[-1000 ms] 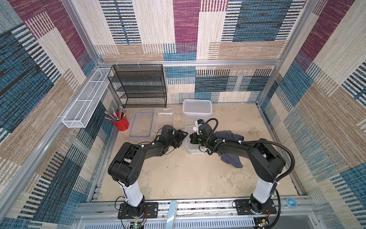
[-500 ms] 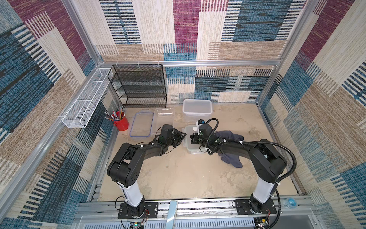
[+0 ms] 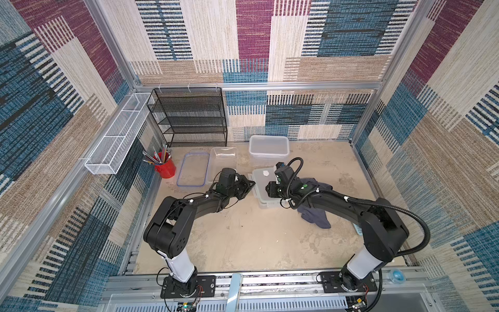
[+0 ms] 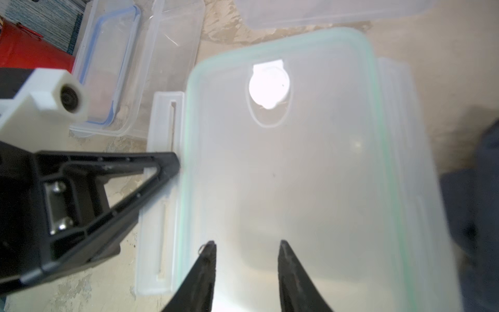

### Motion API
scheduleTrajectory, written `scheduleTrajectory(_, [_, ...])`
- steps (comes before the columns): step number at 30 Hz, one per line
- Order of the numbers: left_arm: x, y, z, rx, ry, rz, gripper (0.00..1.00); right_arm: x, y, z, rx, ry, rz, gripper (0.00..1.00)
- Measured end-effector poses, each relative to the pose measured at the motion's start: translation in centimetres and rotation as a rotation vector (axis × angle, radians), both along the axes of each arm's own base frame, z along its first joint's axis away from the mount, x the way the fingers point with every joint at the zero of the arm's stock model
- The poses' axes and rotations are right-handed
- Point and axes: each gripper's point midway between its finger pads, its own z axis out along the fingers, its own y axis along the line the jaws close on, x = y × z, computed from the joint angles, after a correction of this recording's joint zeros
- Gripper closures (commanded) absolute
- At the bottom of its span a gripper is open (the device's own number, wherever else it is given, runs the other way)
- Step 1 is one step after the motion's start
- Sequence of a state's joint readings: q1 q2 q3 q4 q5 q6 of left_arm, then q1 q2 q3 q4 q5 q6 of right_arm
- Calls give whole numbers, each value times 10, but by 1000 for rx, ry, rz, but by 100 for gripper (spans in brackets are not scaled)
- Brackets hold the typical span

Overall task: Wipe the insides of the lunch boxes
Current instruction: Open the lid of the lunch box.

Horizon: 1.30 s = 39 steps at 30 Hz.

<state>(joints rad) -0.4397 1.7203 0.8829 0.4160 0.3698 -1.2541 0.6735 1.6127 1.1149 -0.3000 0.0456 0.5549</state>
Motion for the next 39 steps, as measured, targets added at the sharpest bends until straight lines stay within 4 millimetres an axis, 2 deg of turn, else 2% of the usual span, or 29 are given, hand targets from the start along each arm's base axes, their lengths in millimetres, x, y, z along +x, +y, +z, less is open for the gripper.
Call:
scheduleTrajectory(5, [3,-9,27,-37,-49,-27,100,-5,-14,66,27,-116,-19,35])
scheduleTrajectory(11, [2,-32,64,-95,-113,-95,100,-22,-42,115,47,-212,-64,28])
scheduleTrajectory(15, [-2,-54,82,-164,-129,-150,100,-36,-63,137,55,-260,-101,26])
scheduleTrajectory(20, [-10,-84,97,-277,-123,-232,100,-52,-86,155,78,-304,-149,25])
scheduleTrajectory(25, [-20,-98,138,-415,-176,-312,100,-64,-98,168,113,-331,-171,26])
scheduleTrajectory(29, [-40,-91,183,-458,-239,-369,100,-69,-102,171,130,-337,-178,26])
scheduleTrajectory(33, [-81,-67,230,-336,-335,-413,100,-70,-102,171,139,-337,-180,27])
scheduleTrajectory(36, [-102,-31,261,-126,-429,-338,100,-69,-98,169,144,-332,-170,27])
scheduleTrajectory(38, [-113,-2,266,25,-460,-274,100,-68,-94,166,149,-323,-156,27])
scheduleTrajectory(39, [-117,13,262,111,-454,-244,100,-66,-92,164,147,-318,-153,27])
